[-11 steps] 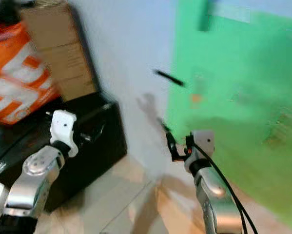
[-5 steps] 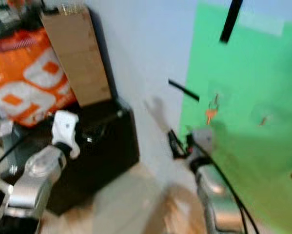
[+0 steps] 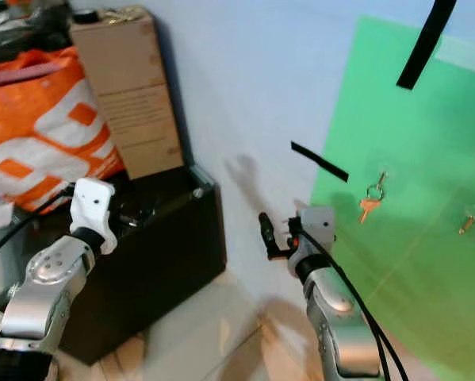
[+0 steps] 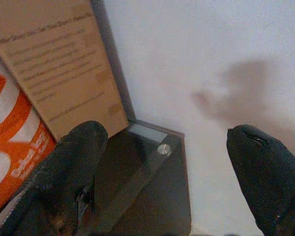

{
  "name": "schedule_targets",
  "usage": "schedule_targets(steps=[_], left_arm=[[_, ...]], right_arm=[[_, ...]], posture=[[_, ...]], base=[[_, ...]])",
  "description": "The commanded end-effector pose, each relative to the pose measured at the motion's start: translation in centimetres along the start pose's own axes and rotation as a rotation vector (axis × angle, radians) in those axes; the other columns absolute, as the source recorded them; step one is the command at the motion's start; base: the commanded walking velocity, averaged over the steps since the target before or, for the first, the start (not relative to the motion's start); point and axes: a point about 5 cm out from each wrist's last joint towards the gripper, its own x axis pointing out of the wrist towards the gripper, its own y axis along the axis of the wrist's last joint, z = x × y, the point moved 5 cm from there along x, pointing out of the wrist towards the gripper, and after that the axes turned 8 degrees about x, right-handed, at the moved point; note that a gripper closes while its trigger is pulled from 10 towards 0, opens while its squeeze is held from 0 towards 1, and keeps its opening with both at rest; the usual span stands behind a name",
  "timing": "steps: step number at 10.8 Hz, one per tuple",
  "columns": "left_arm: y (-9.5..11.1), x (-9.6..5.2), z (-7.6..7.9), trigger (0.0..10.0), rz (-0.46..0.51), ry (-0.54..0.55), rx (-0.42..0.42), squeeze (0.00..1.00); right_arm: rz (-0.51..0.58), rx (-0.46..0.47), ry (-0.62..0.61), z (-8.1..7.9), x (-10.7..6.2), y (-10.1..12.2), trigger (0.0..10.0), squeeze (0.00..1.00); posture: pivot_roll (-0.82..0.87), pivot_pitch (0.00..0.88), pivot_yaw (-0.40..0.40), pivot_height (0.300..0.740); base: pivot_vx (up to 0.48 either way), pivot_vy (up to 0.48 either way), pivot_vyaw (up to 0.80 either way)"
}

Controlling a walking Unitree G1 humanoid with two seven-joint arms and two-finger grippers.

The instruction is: Hang keys on a hook

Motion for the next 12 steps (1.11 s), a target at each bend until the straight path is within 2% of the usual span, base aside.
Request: schedule_targets(steps=[1,2,6,9,12], left_arm=[[0.79,0.36,0.28,10.0,0.020,-0.009,0.012,0.01],[0.80,0.39,0.25,10.0,0.021,-0.008,0.012,0.01],[0.71,0.54,0.29,10.0,0.020,-0.007,0.009,0.02],[0.73,0.60,0.33,10.0,0.021,-0.011,0.014,0.03],[0.65,0.67,0.32,10.0,0.023,-0.007,0.012,0.03]], right_arm=[[0.017,-0.016,-0.016,0.74,-0.03,0.44,10.0,1.00],[0.014,-0.017,-0.010,0.68,-0.02,0.42,10.0,1.00],[0.005,-0.022,-0.006,0.75,0.18,0.26,10.0,1.00],[-0.001,-0.028,0.000,0.77,0.14,0.17,10.0,1.00],[-0.006,-0.047,0.023,0.60,0.15,0.20,10.0,1.00]], posture=[[-0.11,0.000,0.069,0.740],[-0.11,0.000,0.067,0.740],[-0.11,0.000,0.059,0.740],[-0.12,0.000,0.062,0.740],[-0.11,0.000,0.056,0.740]], base=[[0.356,0.000,0.00],[0.360,0.000,0.00],[0.356,0.000,0.67],[0.355,0.000,0.00],[0.355,0.000,0.78]])
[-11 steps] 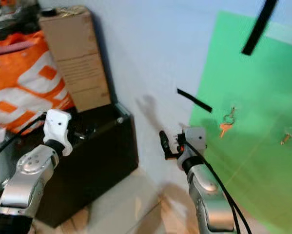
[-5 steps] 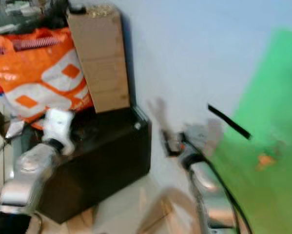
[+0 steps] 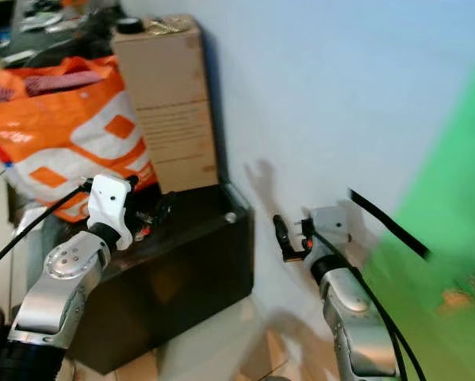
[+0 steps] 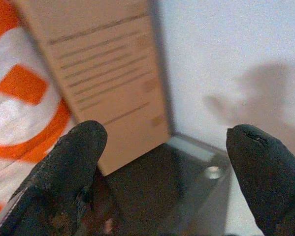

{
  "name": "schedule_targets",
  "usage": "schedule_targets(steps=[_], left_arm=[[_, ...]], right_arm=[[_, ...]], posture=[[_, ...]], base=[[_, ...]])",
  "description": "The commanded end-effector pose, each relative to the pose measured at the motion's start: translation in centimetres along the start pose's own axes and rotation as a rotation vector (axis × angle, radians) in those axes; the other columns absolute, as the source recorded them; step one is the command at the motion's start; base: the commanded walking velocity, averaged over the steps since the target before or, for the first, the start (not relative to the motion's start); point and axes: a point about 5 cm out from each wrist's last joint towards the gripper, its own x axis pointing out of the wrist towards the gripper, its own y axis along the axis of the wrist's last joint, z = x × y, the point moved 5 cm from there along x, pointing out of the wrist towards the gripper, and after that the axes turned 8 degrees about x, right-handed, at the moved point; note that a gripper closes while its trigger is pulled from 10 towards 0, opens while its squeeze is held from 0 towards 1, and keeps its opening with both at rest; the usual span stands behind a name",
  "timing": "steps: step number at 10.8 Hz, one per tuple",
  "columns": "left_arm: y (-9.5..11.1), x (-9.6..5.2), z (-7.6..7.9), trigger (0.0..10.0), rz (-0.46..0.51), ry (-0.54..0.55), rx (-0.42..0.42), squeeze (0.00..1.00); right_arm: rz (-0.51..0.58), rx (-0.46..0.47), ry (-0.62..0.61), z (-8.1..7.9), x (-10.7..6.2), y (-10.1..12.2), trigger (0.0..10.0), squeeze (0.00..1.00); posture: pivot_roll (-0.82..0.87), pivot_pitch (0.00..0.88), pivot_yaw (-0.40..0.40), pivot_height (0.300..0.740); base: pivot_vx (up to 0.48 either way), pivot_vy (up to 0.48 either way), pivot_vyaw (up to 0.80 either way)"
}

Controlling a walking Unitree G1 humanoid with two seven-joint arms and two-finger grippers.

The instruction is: Hang keys on a hook

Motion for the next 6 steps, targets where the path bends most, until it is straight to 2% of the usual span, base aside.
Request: schedule_targets(steps=[1,2,5,6], left_arm=[[-0.37,-0.39,-1.31,10.0,-0.014,0.036,0.017,0.04],[-0.40,-0.41,-1.34,10.0,-0.014,0.037,0.017,0.04],[-0.55,-0.57,-1.30,10.0,-0.017,0.036,0.028,0.04],[-0.51,-0.60,-1.10,10.0,-0.015,0.032,0.032,0.04]], right_arm=[[0.019,0.009,0.039,-1.19,0.49,0.47,10.0,1.00],[0.019,0.011,0.040,-1.19,0.53,0.48,10.0,1.00],[0.006,0.007,0.052,-1.19,0.61,0.17,10.0,1.00],[-0.001,-0.006,0.078,-1.44,0.55,0.01,10.0,1.00]], posture=[[-0.11,0.000,0.055,0.740],[-0.10,0.000,0.054,0.740],[-0.10,0.000,0.057,0.740],[-0.10,0.000,0.059,0.740]], base=[[0.349,0.000,0.65],[0.364,0.000,0.43],[0.359,0.000,0.00],[0.356,0.000,0.80]])
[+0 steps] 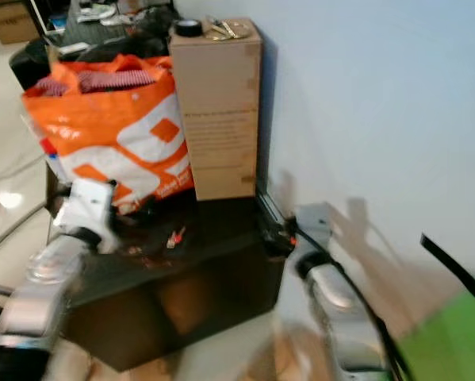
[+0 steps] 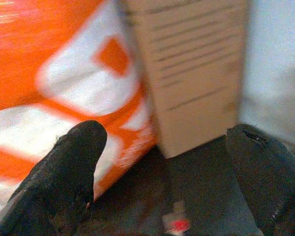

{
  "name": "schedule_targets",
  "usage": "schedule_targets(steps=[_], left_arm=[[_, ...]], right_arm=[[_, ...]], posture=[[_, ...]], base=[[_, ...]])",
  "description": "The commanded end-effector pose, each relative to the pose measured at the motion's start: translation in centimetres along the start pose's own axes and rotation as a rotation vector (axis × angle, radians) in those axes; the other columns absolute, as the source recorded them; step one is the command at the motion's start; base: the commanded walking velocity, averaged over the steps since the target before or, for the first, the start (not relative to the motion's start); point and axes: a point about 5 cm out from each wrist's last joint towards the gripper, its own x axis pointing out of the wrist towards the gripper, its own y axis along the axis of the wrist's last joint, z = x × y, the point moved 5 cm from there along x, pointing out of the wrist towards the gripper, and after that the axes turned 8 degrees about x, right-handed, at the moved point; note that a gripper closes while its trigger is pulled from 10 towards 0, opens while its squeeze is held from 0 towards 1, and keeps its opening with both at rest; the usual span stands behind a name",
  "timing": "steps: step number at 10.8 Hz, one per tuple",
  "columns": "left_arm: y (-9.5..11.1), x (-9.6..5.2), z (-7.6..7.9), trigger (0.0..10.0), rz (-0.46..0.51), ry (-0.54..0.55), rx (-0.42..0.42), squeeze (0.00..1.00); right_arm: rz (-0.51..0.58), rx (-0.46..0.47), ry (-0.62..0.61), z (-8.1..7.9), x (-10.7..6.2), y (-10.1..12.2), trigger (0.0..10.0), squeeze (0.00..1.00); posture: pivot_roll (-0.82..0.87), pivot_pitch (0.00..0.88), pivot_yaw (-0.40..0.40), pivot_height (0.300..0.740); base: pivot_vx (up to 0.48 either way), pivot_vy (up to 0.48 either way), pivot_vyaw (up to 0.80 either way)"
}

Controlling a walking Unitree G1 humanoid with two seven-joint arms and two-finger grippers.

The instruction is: Hang keys on a hook

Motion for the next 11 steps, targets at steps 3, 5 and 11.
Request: schedule_targets(steps=[3,5,11], left_arm=[[0.3,-0.4,-0.9,10.0,0.008,0.020,0.033,0.03],[0.2,-0.4,-0.8,10.0,0.008,0.016,0.038,0.03],[-0.2,-1.1,-0.3,10.0,-0.001,-0.005,0.040,0.00]], right_arm=[[0.020,0.003,0.027,-0.9,0.2,0.4,10.0,1.00],[0.017,0.001,0.025,-0.8,0.2,0.2,10.0,1.00],[-0.096,-0.108,0.114,0.0,-0.2,-1.6,10.0,1.00]], posture=[[-0.10,0.000,0.062,0.740],[-0.10,0.000,0.059,0.740],[-0.07,0.000,0.021,0.740]], base=[[0.360,0.000,0.80],[0.352,0.000,0.00],[0.291,0.000,0.13]])
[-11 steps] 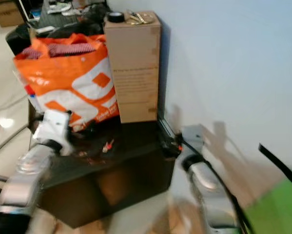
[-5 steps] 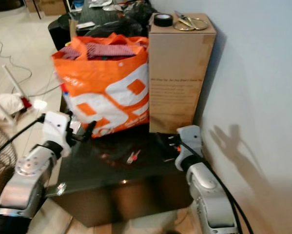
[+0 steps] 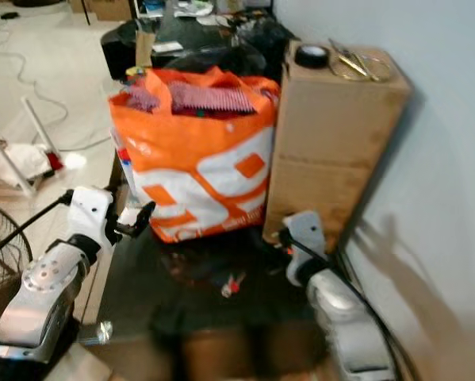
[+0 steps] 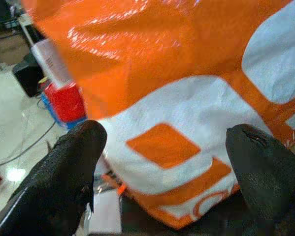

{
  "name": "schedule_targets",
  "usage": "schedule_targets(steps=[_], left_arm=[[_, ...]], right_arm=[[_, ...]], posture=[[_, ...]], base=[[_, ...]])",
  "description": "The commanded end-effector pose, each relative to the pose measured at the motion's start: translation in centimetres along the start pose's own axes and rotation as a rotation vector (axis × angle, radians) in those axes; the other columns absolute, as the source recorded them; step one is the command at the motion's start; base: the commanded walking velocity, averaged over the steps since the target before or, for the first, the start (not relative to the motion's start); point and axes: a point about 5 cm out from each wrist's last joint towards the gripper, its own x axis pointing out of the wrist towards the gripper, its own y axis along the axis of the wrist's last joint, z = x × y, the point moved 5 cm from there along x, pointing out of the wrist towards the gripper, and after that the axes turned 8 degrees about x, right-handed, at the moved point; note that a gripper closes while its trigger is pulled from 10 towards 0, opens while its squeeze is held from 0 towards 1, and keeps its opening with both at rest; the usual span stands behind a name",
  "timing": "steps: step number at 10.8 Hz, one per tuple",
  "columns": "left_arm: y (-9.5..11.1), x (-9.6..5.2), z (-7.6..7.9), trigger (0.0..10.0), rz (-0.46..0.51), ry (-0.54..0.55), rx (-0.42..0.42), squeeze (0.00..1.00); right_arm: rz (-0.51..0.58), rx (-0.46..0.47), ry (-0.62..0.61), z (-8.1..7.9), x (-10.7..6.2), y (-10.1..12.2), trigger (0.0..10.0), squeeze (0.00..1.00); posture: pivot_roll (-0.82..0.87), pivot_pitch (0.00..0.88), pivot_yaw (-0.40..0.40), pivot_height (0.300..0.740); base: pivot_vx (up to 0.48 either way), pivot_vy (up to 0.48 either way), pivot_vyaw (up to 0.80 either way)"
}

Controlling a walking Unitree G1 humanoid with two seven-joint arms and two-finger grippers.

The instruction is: Hang keys on a hook

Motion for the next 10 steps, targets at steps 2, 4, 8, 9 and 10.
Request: schedule_targets(steps=[2,4,8,9,10], left_arm=[[0.0,-0.1,1.6,10.0,0.001,-0.079,-0.003,0.00],[-1.8,-0.8,2.8,10.0,-0.063,-0.210,0.054,0.00],[-4.9,-2.4,3.5,10.0,-0.186,-0.399,0.162,0.00],[-5.5,-3.4,3.4,10.0,-0.218,-0.442,0.187,0.00],[-6.3,-4.8,3.4,10.0,-0.257,-0.504,0.232,0.00]], right_arm=[[-0.103,-0.038,0.025,0.8,-0.5,-1.9,10.0,1.00],[-0.202,-0.081,0.130,-0.2,-0.2,-3.8,10.0,0.72],[-0.316,-0.103,0.214,-2.1,2.8,-7.2,10.0,0.00],[-0.359,-0.073,0.225,-2.8,3.5,-8.5,10.0,0.00],[-0.385,-0.047,0.252,-3.8,4.0,-9.2,10.0,0.00]], posture=[[-0.08,0.000,0.015,0.740],[-0.08,0.000,0.008,0.740],[-0.07,0.000,0.014,0.740],[-0.06,0.000,0.009,0.740],[-0.05,0.000,-0.002,0.740]], base=[[0.000,0.000,0.00],[0.000,0.000,0.00],[0.000,0.000,0.00],[0.000,0.000,0.00],[0.000,0.000,0.00]])
